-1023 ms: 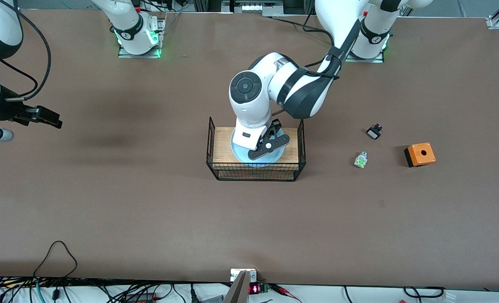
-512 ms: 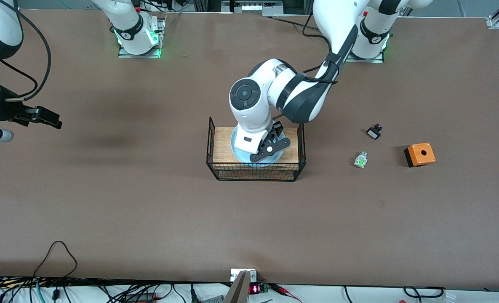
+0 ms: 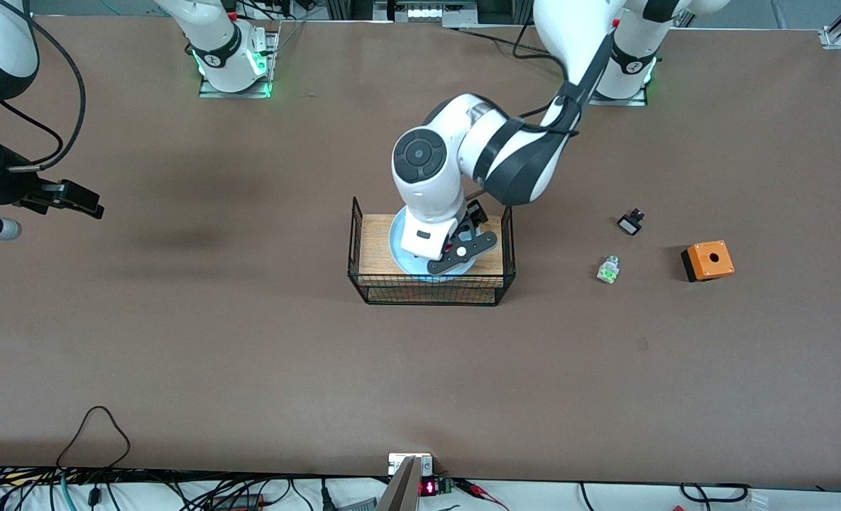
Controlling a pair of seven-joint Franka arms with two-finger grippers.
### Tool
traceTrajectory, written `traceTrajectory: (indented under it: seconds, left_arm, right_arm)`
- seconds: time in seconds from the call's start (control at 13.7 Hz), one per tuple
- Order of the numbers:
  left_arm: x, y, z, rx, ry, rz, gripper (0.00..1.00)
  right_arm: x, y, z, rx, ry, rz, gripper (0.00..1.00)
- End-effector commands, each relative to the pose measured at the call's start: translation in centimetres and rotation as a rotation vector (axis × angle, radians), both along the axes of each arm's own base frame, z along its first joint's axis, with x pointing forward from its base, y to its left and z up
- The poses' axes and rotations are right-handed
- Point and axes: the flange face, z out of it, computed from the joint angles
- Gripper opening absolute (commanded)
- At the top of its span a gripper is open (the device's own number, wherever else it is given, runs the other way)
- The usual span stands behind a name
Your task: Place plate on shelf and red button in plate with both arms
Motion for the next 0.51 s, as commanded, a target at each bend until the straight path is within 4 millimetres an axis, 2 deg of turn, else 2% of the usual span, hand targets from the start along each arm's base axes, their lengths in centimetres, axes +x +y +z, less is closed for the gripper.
traceTrajectory:
  seconds: [0.0, 0.07, 0.22, 0.37, 0.44]
  left_arm:
    - [0.4, 3.1, 6.5, -0.021, -0.008, -0.009, 1.00]
    - [0.6, 4.4, 8.5, -0.029, -0.006, -0.028, 1.00]
    - [1.7, 9.3, 13.7, -0.085, 0.002, -0.072, 1.00]
    - [2.8, 16.1, 18.7, -0.156, 0.029, -0.110, 1.00]
    - [3.1, 19.6, 20.5, -0.164, 0.046, -0.146, 1.00]
  right_arm:
    - [0.1, -0.1, 0.5, 0.002, -0.014, -0.008, 1.00]
    - [0.0, 0.0, 0.7, 0.002, -0.014, -0.007, 1.00]
    - [-0.3, 0.8, 1.3, 0.002, -0.019, 0.007, 1.00]
    - [-0.4, 1.4, 1.7, 0.001, -0.023, 0.020, 1.00]
    - [-0.4, 1.6, 1.9, -0.006, -0.026, 0.026, 1.00]
